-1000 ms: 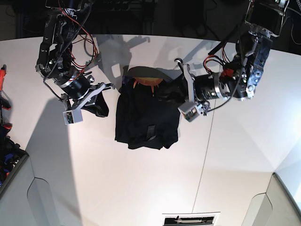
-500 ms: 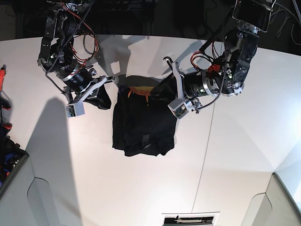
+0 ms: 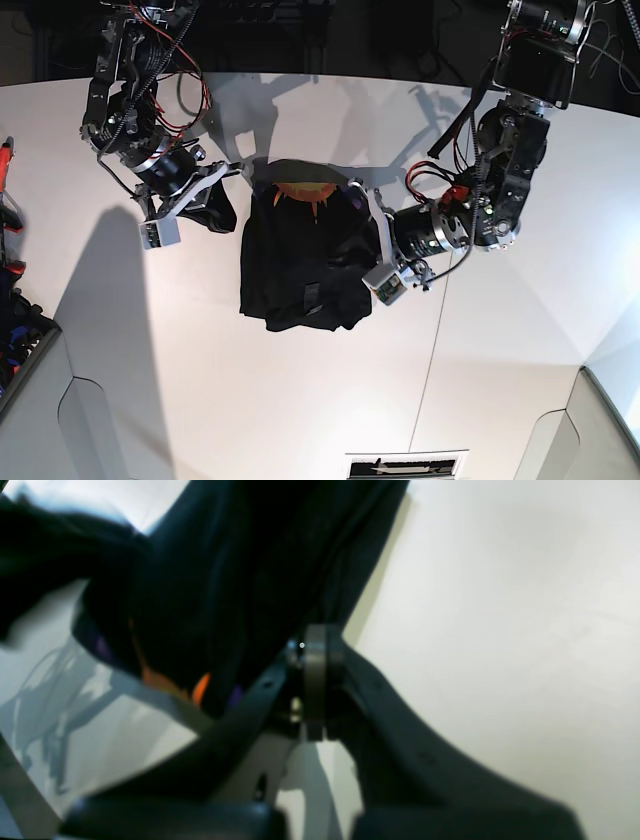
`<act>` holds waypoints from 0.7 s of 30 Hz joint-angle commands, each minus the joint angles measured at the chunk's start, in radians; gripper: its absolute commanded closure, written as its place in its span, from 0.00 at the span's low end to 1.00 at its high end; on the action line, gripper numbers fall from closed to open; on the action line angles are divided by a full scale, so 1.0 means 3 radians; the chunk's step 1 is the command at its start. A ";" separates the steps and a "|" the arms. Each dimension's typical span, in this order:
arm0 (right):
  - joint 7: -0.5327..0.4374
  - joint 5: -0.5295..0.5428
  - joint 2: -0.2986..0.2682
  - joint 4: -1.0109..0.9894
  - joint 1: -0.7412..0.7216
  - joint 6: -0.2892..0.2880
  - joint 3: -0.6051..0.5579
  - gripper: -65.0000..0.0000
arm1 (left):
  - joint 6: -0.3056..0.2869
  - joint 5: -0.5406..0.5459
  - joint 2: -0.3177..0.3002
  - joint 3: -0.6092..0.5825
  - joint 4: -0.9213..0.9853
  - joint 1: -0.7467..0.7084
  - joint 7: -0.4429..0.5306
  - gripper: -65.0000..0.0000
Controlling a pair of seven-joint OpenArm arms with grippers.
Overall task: Layout the t-shirt on the table in an organized manner, then fold the t-shirt properly
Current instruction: 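Press and tidy the folded shirt edges with both grippers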
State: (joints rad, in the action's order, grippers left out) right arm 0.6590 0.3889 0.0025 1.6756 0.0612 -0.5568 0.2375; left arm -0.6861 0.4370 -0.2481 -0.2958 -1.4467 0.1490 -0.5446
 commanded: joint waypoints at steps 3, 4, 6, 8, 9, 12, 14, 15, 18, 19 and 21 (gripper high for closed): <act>-0.0076 0.0025 -0.0008 0.0065 -0.0036 -0.0011 0.0003 1.00 | -0.0022 0.0010 0.0193 0.0003 0.0370 0.0066 0.0085 0.89; -0.0080 0.0025 -0.0008 0.0065 -0.0037 -0.0011 0.0003 1.00 | -0.0022 0.0010 0.0238 0.0003 0.0448 0.0066 0.0085 0.89; -0.0100 0.0027 -0.0008 0.0065 -0.0037 -0.0011 0.0003 1.00 | -0.0022 0.0011 0.0266 0.0004 0.0463 0.0071 0.0085 0.89; -0.0098 0.0025 -0.0008 0.0065 -0.0036 -0.0011 0.0003 1.00 | -0.0020 0.0015 0.0263 0.0004 0.0385 0.0125 0.0067 0.89; -0.0097 0.0025 -0.0008 0.0065 -0.0033 -0.0011 0.0003 1.00 | -0.0019 0.0027 0.0262 0.0013 0.0322 0.0163 0.0018 0.89; -0.0098 0.0042 -0.0009 0.0066 -0.0014 -0.0013 0.0003 1.00 | -0.0020 0.0239 0.0261 0.0047 0.0039 0.0280 -0.0296 0.89; -0.0092 0.0055 -0.0009 0.0072 -0.0008 -0.0011 0.0004 1.00 | -0.0023 0.0392 0.0252 0.0070 -0.0179 0.0336 -0.0498 0.89; -0.0088 0.0064 -0.0009 0.0078 -0.0008 -0.0011 0.0004 1.00 | -0.0025 0.0453 0.0224 0.0071 -0.0277 0.0343 -0.0524 0.89; -0.0086 0.0075 -0.0010 0.0151 0.0008 -0.0013 0.0004 1.00 | -0.0040 0.0654 0.0084 0.0071 -0.0533 0.0303 -0.0553 0.89; -0.0074 0.0075 -0.0010 0.0201 0.0028 -0.0013 0.0010 1.00 | -0.0040 0.0708 0.0032 0.0071 -0.0622 0.0270 -0.0579 0.89; -0.0024 0.0076 -0.0019 0.0342 0.0106 -0.0013 0.0023 1.00 | -0.0040 0.0773 -0.0095 0.0071 -0.0833 0.0149 -0.0632 0.89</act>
State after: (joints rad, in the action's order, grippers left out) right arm 0.6662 0.3958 0.0002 1.7603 0.0963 -0.5556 0.2413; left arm -0.6846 0.6434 -0.2779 -0.2794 -1.6741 0.1719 -0.7586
